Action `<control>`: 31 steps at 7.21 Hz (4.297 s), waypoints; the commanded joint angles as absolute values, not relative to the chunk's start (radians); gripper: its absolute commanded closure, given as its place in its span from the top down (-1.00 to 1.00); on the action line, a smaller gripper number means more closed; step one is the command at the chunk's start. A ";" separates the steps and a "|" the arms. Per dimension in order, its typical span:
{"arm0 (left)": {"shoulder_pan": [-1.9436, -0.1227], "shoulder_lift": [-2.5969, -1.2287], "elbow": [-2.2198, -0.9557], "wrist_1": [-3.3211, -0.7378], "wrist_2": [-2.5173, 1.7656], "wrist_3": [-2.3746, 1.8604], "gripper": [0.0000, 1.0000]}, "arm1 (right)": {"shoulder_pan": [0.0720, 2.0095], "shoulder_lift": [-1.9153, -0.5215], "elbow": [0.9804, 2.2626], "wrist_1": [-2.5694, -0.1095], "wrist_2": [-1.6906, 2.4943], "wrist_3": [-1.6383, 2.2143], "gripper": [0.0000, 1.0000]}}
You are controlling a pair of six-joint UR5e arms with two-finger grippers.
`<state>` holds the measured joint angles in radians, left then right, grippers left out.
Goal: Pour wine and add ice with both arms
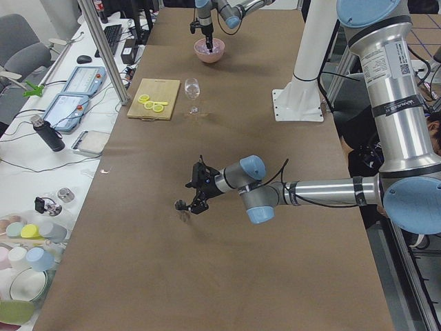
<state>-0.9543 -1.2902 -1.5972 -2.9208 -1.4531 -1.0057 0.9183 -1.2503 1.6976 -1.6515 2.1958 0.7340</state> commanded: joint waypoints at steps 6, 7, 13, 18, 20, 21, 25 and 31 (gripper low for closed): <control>-0.844 -1.402 -1.441 -2.944 -1.278 -1.072 0.95 | 0.950 -1.250 1.634 -1.546 2.214 0.710 -0.45; -0.839 -1.414 -1.416 -2.947 -1.258 -1.072 0.95 | 0.951 -1.252 1.635 -1.546 2.218 0.710 -0.67; -0.753 -1.402 -1.388 -2.970 -1.128 -1.160 0.95 | 1.040 -1.211 1.856 -1.808 2.286 0.690 -1.00; -0.719 -1.445 -1.290 -3.020 -1.057 -1.206 0.87 | 1.086 -1.167 1.838 -1.874 2.273 0.580 -1.00; -0.716 -1.459 -1.284 -3.017 -1.055 -1.248 0.79 | 1.091 -1.109 1.803 -1.905 2.273 0.577 -1.00; -0.713 -1.471 -1.269 -3.014 -1.054 -1.265 0.76 | 1.094 -1.106 1.801 -1.907 2.272 0.575 -1.00; -0.712 -1.509 -1.226 -3.017 -1.057 -1.270 0.55 | 1.120 -1.103 1.801 -1.908 2.284 0.565 -1.00; -0.698 -1.499 -1.215 -3.013 -1.042 -1.256 0.20 | 1.129 -1.100 1.802 -1.914 2.289 0.558 -1.00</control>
<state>-0.7017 -1.4979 -1.2134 -3.0129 -1.0508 -1.2573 1.1271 -1.1002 1.8022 -1.9144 2.2880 0.5585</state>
